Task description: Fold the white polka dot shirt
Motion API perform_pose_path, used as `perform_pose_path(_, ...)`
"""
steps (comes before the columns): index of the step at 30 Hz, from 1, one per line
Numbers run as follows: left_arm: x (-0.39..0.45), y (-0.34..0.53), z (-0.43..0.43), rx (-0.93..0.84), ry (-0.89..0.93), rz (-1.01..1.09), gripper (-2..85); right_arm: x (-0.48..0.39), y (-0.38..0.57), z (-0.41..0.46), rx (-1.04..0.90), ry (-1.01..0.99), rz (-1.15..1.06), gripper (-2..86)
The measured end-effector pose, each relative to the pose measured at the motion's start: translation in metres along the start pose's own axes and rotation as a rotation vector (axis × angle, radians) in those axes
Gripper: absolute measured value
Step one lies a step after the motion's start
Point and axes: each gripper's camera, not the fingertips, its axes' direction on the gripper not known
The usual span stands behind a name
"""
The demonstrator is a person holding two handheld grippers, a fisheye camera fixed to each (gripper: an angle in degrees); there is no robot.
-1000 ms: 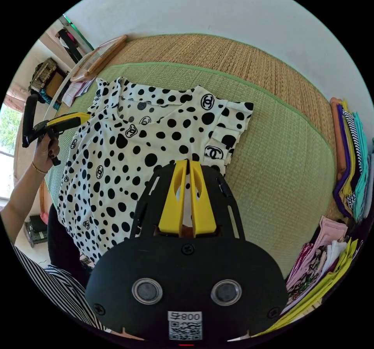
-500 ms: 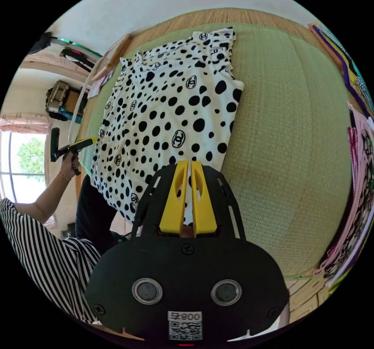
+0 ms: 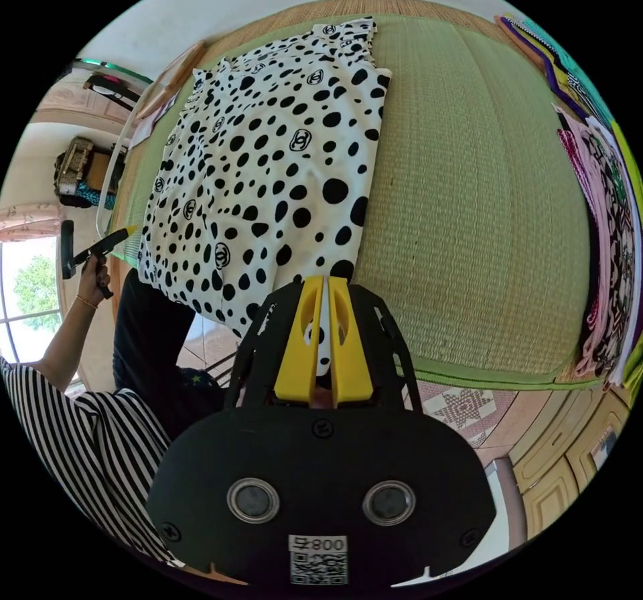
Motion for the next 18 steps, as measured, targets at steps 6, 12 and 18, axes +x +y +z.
perform_pose_path(6,-0.008,0.035,0.007,0.005,0.031,-0.048,4.4,0.011,0.022,-0.005,0.04,-0.005,0.02,2.1)
perform_pose_path(12,-0.009,0.059,0.036,-0.071,-0.013,-0.067,3.7,0.027,0.051,0.006,0.043,-0.019,0.077,4.4)
perform_pose_path(18,-0.025,0.081,0.046,-0.049,0.031,-0.136,0.8,0.017,0.058,0.015,0.062,-0.001,0.042,4.5)
